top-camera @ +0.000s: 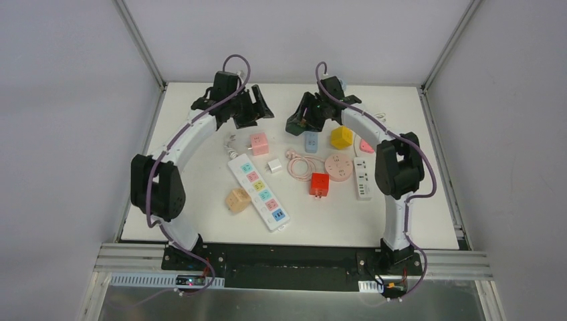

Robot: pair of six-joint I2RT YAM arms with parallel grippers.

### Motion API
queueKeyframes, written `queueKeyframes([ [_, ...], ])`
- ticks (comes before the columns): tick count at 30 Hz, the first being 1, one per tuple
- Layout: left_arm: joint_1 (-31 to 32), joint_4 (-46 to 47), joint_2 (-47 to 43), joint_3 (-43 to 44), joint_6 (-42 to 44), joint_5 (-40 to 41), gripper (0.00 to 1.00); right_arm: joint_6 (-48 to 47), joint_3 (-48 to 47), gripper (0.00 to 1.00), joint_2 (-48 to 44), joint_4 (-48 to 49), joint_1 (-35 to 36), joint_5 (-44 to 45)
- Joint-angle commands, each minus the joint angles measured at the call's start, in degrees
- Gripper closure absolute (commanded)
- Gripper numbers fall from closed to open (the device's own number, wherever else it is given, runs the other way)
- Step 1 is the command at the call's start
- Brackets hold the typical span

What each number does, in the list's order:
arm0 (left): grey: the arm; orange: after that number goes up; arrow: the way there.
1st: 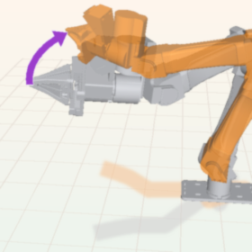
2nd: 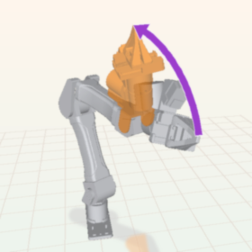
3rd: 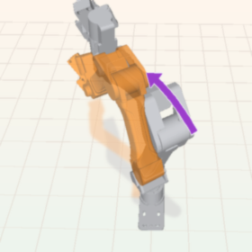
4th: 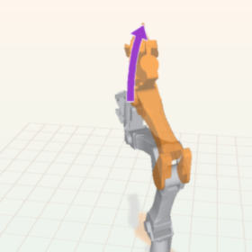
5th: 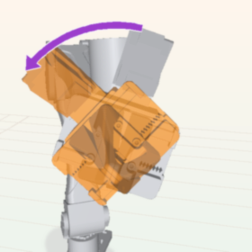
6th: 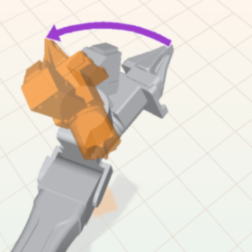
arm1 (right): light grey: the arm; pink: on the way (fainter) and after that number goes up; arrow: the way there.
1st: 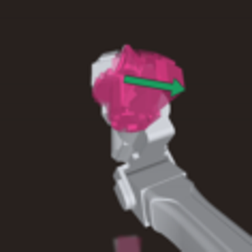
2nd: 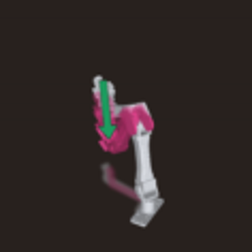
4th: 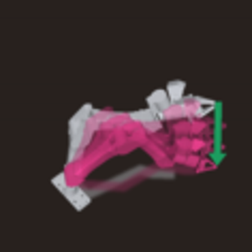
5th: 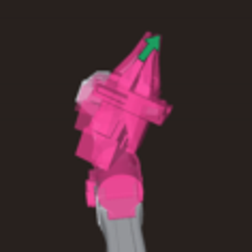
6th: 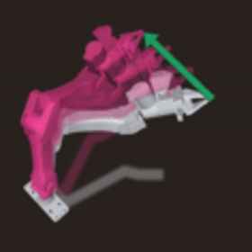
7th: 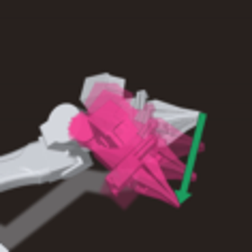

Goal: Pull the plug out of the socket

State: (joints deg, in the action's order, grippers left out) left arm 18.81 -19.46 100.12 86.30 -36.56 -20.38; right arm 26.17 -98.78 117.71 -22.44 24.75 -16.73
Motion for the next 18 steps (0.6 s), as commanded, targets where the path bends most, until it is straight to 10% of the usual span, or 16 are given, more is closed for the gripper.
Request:
queueKeyframes([
  [1, -0.78, -4.37, -10.0, -6.25, 7.51, 10.46, 0.25, 4.15, -0.13, 0.69, 0.8, 5.04, 2.29, -1.75],
  [9, -0.88, -14.33, -23.72, -12.48, 11.67, 17.64, 0.19, 7.61, -0.97, 0.66, 5.37, 11.28, 3.94, -4.2],
  [10, -0.88, -15.24, -25.21, -13.22, 11.94, 17.84, 0.18, 9.03, -1.52, 0.5, 6.18, 11.09, 3.97, -3.72],
  [18, -0.88, -21.1, -37.2, -18.17, 11.98, 20.03, 0.17, 8.5, -6.08, 0.16, 9.41, 6.24, 3.97, 0.11],
])
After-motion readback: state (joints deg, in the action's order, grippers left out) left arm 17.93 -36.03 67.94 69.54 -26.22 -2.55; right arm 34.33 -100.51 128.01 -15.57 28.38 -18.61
